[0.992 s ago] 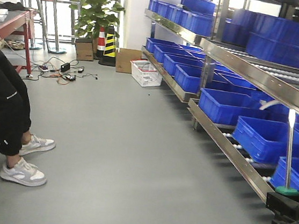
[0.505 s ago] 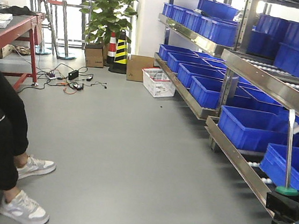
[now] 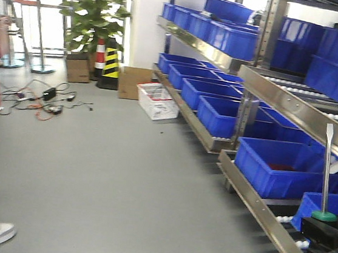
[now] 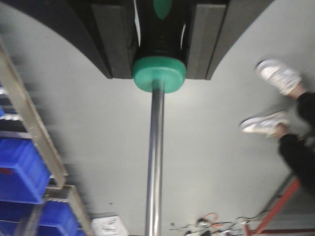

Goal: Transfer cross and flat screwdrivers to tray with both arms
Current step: 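Hold both screwdrivers while driving to the grey metal tray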

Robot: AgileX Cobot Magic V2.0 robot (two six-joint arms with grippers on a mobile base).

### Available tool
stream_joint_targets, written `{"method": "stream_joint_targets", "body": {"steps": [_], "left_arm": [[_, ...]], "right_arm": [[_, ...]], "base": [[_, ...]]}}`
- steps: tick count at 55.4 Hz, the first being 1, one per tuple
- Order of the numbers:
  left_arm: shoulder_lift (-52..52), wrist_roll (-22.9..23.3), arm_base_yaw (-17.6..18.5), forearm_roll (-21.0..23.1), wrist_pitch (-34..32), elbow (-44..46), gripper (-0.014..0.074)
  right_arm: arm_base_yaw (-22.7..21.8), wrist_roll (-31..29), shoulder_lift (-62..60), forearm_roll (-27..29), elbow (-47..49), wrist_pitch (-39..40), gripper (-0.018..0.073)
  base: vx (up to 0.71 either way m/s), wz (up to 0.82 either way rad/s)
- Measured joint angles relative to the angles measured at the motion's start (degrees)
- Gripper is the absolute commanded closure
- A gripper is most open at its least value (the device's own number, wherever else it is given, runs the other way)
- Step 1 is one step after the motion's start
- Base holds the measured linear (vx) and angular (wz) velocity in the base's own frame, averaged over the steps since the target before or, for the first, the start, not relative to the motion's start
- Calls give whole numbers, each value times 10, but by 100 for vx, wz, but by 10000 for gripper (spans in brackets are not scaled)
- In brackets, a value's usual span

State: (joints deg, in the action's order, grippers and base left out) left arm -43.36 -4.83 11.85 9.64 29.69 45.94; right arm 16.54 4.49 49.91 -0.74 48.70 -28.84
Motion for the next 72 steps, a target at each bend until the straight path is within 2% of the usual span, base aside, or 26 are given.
{"method": "stream_joint_targets", "body": {"steps": [35,72], "left_arm": [[0,0,0,0,0,0,599],[0,0,0,0,0,0,599]], "right_arm": [[0,0,0,1,0,0,567],[0,0,0,1,0,0,567]], "base": [[51,-72],[36,-76]]}}
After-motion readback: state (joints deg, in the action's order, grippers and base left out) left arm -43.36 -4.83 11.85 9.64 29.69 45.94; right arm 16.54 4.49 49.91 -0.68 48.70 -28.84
